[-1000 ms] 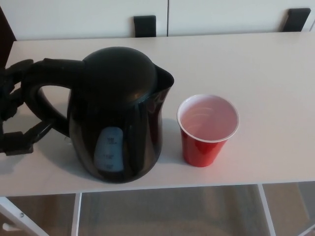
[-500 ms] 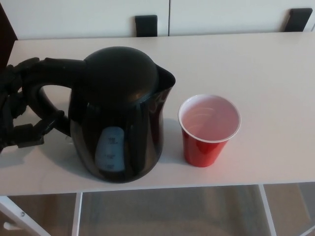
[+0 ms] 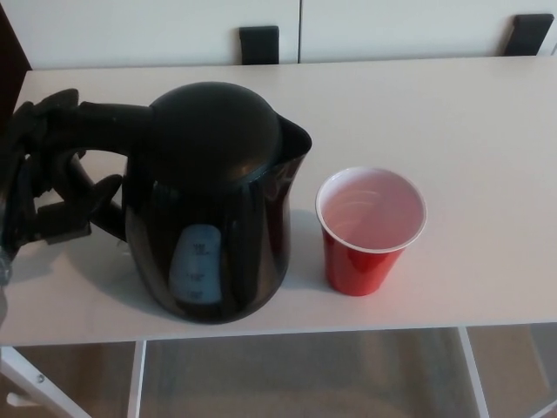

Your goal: The robot walk towards a table in front and uses its left hand to pick up the pot from the base and pour water to the cup on the right hand side

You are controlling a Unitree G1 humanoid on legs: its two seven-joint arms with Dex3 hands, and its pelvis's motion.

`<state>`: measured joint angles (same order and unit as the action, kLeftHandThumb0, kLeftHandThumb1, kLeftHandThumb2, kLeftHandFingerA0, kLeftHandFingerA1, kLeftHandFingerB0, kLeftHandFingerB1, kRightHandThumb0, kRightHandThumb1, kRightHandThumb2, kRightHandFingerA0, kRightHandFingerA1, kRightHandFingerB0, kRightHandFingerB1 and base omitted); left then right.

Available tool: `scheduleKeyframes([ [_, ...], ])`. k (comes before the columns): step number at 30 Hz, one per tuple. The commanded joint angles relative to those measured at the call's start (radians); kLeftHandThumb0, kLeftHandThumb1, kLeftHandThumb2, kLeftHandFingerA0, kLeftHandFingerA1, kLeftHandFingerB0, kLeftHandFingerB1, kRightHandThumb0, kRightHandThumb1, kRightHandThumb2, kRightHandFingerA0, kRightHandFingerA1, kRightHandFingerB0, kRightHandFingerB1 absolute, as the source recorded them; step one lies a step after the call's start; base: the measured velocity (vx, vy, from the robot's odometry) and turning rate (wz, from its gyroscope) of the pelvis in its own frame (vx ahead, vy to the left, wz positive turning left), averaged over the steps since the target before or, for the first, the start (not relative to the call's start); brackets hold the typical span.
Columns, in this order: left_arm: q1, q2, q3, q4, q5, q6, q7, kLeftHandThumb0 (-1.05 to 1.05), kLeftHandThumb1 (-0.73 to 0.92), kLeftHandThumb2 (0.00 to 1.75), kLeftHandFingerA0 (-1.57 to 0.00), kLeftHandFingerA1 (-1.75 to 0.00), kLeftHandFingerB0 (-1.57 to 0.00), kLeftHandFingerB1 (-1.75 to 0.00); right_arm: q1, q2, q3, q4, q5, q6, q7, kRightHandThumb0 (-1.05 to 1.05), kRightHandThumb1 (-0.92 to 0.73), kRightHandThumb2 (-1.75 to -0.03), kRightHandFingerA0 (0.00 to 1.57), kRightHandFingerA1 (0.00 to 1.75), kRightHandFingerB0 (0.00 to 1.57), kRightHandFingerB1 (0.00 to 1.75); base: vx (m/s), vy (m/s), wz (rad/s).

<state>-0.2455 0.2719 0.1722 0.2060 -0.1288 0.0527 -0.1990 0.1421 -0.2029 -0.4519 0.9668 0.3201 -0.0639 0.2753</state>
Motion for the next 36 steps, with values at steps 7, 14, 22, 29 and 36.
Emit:
scheduleKeyframes([
  [7, -0.029, -0.007, -0.02, -0.002, 0.042, 0.02, 0.049, -0.49, 0.43, 0.66, -0.23, -0.39, -0.16, -0.35, 0.023, 0.002, -0.006, -0.084, 0.019, 0.033, -0.013, -0.06, -0.38, -0.84, 0.41, 0.62, 0.28, 0.54, 0.0, 0.0, 0.0],
  [14, -0.032, -0.016, -0.028, 0.0, 0.048, 0.02, 0.067, -0.48, 0.42, 0.66, -0.24, -0.39, -0.17, -0.35, 0.018, -0.005, -0.002, -0.071, 0.008, 0.034, -0.016, -0.13, -0.53, -0.56, 0.51, 0.49, 0.39, 0.4, 0.0, 0.0, 0.0],
  [22, -0.065, -0.004, -0.049, 0.012, 0.071, 0.052, 0.07, -0.47, 0.43, 0.65, -0.25, -0.39, -0.19, -0.35, 0.008, -0.012, 0.004, -0.061, 0.008, 0.019, 0.008, -0.08, -0.38, -0.84, 0.41, 0.61, 0.27, 0.53, 0.0, 0.0, 0.0],
  [29, -0.147, 0.037, -0.076, 0.09, 0.085, 0.076, 0.038, -0.35, 0.5, 0.55, -0.62, -0.56, -0.66, -0.46, -0.001, -0.01, 0.007, -0.066, 0.004, 0.026, -0.002, -0.08, -0.38, -0.84, 0.39, 0.6, 0.24, 0.52, 0.0, 0.0, 0.0],
  [36, -0.392, 0.061, -0.007, 0.391, -0.013, 0.107, -0.063, 0.1, 0.65, 0.49, -0.72, -1.6, -0.51, -1.45, -0.008, -0.01, 0.018, -0.08, -0.002, 0.03, -0.001, -0.05, -0.39, -0.84, 0.35, 0.58, 0.26, 0.53, 0.0, 0.0, 0.0],
])
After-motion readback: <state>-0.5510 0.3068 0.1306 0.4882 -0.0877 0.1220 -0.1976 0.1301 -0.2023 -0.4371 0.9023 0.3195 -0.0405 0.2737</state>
